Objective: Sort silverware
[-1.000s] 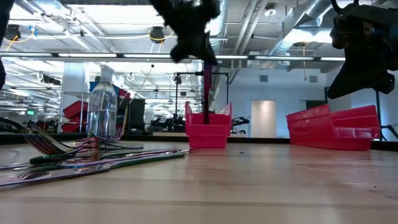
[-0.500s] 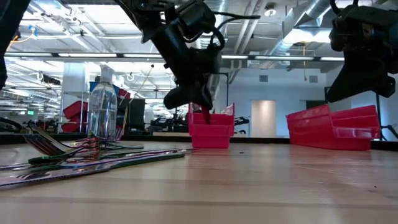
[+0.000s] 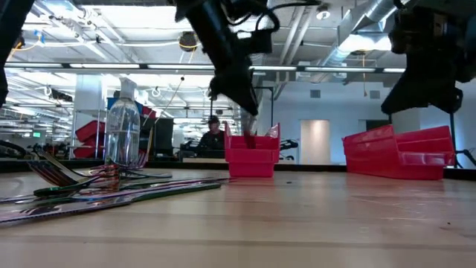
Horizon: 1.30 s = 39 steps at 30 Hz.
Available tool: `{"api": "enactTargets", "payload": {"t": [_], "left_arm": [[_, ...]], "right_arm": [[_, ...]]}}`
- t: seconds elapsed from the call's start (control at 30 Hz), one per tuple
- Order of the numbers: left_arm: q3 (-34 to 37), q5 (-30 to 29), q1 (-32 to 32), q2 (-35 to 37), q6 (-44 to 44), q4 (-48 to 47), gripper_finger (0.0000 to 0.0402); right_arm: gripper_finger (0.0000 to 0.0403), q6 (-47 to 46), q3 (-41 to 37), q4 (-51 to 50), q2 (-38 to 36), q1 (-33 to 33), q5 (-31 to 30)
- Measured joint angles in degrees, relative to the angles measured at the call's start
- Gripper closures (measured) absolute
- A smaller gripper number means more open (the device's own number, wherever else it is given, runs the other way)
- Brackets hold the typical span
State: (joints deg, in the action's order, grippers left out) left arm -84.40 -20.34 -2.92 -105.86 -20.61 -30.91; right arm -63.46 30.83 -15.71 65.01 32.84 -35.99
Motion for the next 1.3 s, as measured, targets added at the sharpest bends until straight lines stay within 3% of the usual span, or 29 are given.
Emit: {"api": "enactTargets", "payload": {"t": [0.23,0.4,0.47,0.6,0.73,1.0,1.3], "left_arm": [[-5.9,8.6,6.4,1.2,15.0,-13.6,0.0209],[-5.6,10.6,14.4,5.1,25.2,-20.2,0.0217],[-4.5,8.9,17.2,6.1,28.7,-20.2,0.0219],[-3.4,3.2,21.1,6.6,35.3,-20.1,0.0223],[-1.1,2.1,23.4,6.7,41.1,-19.3,0.0224],[3.2,-0.4,26.9,6.7,50.0,-18.9,0.0224],[3.3,-1.3,27.9,6.7,51.8,-18.8,0.0224]], "right_arm": [[0.0403,9.8,0.0,13.5,4.6,-2.0,1.8],[0.0403,21.6,0.3,37.0,16.8,-5.6,14.6],[0.0403,23.4,1.4,41.8,23.2,-7.7,17.9],[0.0403,29.8,7.2,44.1,32.9,-11.4,23.5],[0.0403,37.6,15.6,44.4,39.4,-13.8,28.8],[0.0403,44.5,28.7,38.3,50.1,-16.9,29.5],[0.0403,44.7,32.7,36.5,54.9,-17.5,31.6]]}}
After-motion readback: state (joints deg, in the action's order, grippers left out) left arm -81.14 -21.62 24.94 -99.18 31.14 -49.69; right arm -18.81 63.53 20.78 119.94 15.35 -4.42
